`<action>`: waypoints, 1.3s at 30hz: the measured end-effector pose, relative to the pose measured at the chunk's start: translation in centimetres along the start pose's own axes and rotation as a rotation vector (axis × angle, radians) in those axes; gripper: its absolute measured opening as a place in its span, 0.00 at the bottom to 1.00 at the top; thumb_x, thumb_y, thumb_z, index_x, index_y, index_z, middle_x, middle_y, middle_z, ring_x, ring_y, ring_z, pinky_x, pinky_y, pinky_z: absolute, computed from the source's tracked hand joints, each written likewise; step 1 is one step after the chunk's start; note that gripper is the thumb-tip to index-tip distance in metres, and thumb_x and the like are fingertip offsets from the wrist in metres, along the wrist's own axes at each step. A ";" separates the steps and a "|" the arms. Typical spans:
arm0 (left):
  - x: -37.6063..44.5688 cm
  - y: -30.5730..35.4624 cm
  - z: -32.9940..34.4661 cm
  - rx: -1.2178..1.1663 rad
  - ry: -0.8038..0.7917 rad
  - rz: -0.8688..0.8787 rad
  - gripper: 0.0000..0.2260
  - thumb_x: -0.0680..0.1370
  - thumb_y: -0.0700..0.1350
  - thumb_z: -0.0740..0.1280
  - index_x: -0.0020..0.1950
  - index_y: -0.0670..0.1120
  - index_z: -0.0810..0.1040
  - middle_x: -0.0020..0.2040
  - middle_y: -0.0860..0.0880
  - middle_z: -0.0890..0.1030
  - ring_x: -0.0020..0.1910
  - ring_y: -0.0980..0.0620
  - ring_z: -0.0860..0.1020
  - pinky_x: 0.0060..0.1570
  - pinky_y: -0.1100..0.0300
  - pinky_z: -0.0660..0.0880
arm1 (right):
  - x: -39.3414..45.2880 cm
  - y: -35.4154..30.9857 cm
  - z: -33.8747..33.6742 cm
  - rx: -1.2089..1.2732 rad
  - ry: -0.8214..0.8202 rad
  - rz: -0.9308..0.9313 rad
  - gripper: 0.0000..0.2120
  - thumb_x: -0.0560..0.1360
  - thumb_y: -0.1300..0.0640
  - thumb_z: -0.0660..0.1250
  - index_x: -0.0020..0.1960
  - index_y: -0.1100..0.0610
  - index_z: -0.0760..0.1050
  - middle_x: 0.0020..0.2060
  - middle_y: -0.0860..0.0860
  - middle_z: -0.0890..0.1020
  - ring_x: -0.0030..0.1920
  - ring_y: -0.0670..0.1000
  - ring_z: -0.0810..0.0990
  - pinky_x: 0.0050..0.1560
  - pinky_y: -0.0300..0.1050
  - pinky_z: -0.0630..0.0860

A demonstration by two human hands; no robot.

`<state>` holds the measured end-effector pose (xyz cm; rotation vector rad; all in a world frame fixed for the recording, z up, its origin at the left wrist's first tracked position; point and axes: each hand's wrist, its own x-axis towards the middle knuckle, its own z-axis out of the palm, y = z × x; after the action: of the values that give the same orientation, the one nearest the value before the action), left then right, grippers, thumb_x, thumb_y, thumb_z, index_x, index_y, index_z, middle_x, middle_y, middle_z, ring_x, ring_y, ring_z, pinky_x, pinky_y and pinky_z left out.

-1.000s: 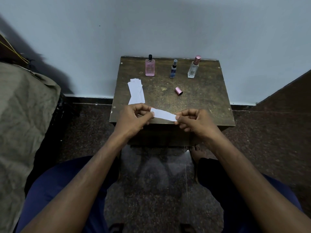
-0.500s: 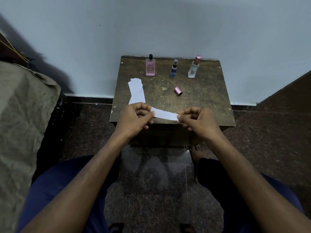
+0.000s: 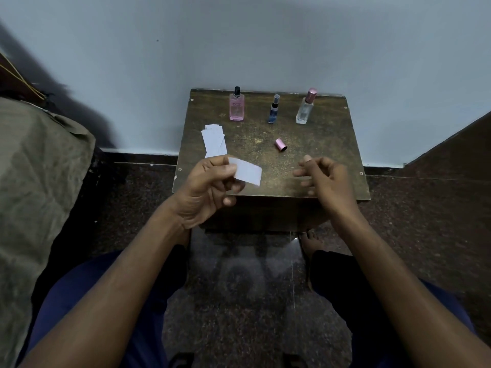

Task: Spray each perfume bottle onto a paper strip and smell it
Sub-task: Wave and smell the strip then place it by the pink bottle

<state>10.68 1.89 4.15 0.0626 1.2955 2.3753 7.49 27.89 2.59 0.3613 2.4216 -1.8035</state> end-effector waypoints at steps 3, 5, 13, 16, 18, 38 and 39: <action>-0.2 0.0 -0.3 0.024 -0.006 -0.027 0.08 0.72 0.47 0.81 0.44 0.47 0.85 0.33 0.53 0.79 0.29 0.61 0.75 0.25 0.70 0.68 | 0.4 0.3 -0.3 0.027 -0.004 0.048 0.11 0.85 0.48 0.66 0.55 0.54 0.82 0.46 0.51 0.90 0.38 0.45 0.84 0.38 0.40 0.77; 0.6 -1.1 -0.9 0.532 0.210 -0.072 0.03 0.78 0.40 0.77 0.48 0.44 0.85 0.34 0.51 0.84 0.30 0.59 0.79 0.29 0.65 0.74 | 0.4 0.6 -0.1 -0.026 -0.044 0.030 0.09 0.84 0.49 0.68 0.54 0.54 0.82 0.45 0.50 0.89 0.37 0.45 0.84 0.36 0.39 0.77; -0.1 -0.4 -0.4 0.039 -0.107 -0.063 0.10 0.71 0.51 0.83 0.42 0.48 0.87 0.32 0.49 0.78 0.27 0.58 0.72 0.23 0.70 0.68 | 0.4 0.5 -0.2 -0.101 -0.078 -0.056 0.08 0.84 0.53 0.68 0.55 0.57 0.81 0.43 0.50 0.89 0.37 0.40 0.85 0.34 0.29 0.75; 0.3 -0.7 -0.9 0.341 0.070 0.013 0.04 0.77 0.47 0.79 0.46 0.49 0.87 0.34 0.50 0.82 0.30 0.56 0.77 0.27 0.65 0.71 | 0.4 0.7 0.0 -0.119 -0.079 -0.063 0.07 0.84 0.53 0.68 0.54 0.56 0.82 0.43 0.49 0.89 0.36 0.40 0.85 0.34 0.30 0.75; 0.8 -1.3 -1.8 1.026 0.257 0.020 0.02 0.78 0.47 0.78 0.46 0.54 0.88 0.37 0.56 0.86 0.35 0.59 0.82 0.37 0.61 0.74 | 0.3 0.8 -0.1 -0.163 -0.091 -0.068 0.06 0.84 0.53 0.68 0.54 0.56 0.82 0.43 0.49 0.88 0.36 0.39 0.85 0.33 0.29 0.74; 0.2 -1.2 -1.1 0.225 -0.055 -0.089 0.13 0.64 0.55 0.87 0.39 0.50 0.89 0.35 0.53 0.81 0.34 0.56 0.72 0.33 0.65 0.68 | 1.2 3.0 0.7 -0.753 -0.104 -0.269 0.12 0.79 0.49 0.73 0.60 0.51 0.84 0.63 0.53 0.78 0.64 0.55 0.78 0.67 0.54 0.76; 0.1 -0.9 -1.0 0.115 -0.062 -0.077 0.15 0.62 0.57 0.87 0.38 0.51 0.88 0.35 0.53 0.79 0.36 0.54 0.70 0.34 0.63 0.69 | 1.2 3.0 0.8 -0.764 -0.118 -0.269 0.13 0.79 0.49 0.73 0.61 0.52 0.84 0.66 0.54 0.77 0.67 0.56 0.77 0.69 0.53 0.75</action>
<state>10.69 1.51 2.80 0.1173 1.3786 2.2165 7.07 28.06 -0.70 -0.1449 2.9156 -0.7914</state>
